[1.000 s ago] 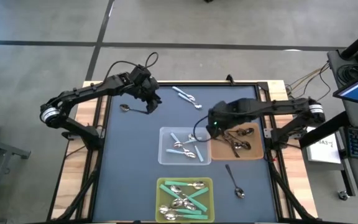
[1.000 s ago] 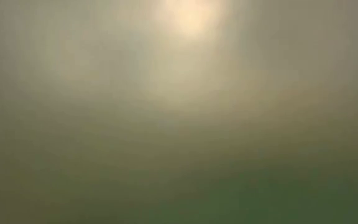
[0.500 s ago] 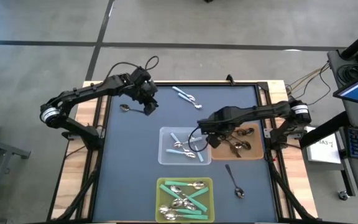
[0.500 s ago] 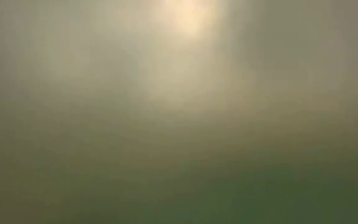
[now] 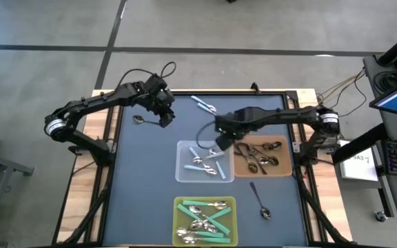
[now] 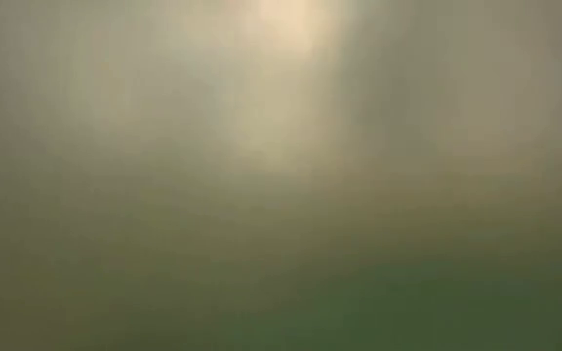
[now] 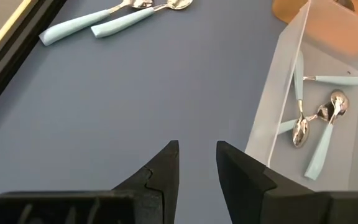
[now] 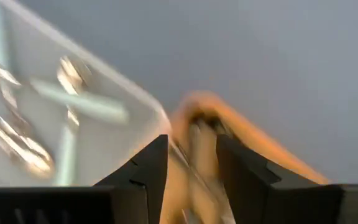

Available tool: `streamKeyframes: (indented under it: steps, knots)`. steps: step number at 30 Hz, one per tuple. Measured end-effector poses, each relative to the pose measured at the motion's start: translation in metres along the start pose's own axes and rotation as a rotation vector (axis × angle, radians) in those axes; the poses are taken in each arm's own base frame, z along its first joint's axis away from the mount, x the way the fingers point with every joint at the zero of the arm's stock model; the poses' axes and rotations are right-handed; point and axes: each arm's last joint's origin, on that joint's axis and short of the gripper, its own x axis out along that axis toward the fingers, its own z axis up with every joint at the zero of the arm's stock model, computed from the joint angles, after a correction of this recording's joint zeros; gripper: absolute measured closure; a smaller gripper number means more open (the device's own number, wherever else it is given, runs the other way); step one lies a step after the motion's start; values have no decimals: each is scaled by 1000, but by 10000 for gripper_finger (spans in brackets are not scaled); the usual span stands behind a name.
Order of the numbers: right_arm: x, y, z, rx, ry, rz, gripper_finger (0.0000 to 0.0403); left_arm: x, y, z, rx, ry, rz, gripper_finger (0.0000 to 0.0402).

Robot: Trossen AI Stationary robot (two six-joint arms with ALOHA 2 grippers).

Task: Sort silverware by color (type)
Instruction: Put the light blue spoon into the transparent bin

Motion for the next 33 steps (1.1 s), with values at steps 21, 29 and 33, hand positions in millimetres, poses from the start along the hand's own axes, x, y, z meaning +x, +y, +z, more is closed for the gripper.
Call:
streamKeyframes:
  steps: [21, 29, 33]
  knots:
    - [99, -25, 147, -78, -112, 112, 271, -20, -2, 26, -35, -112, 42, 312]
    - [109, -29, 166, -106, -119, 99, 271, -24, 1, 30, -38, -127, 120, 313]
    - [115, -41, 171, -81, -112, 83, 272, -25, 5, 29, -51, -127, 137, 313]
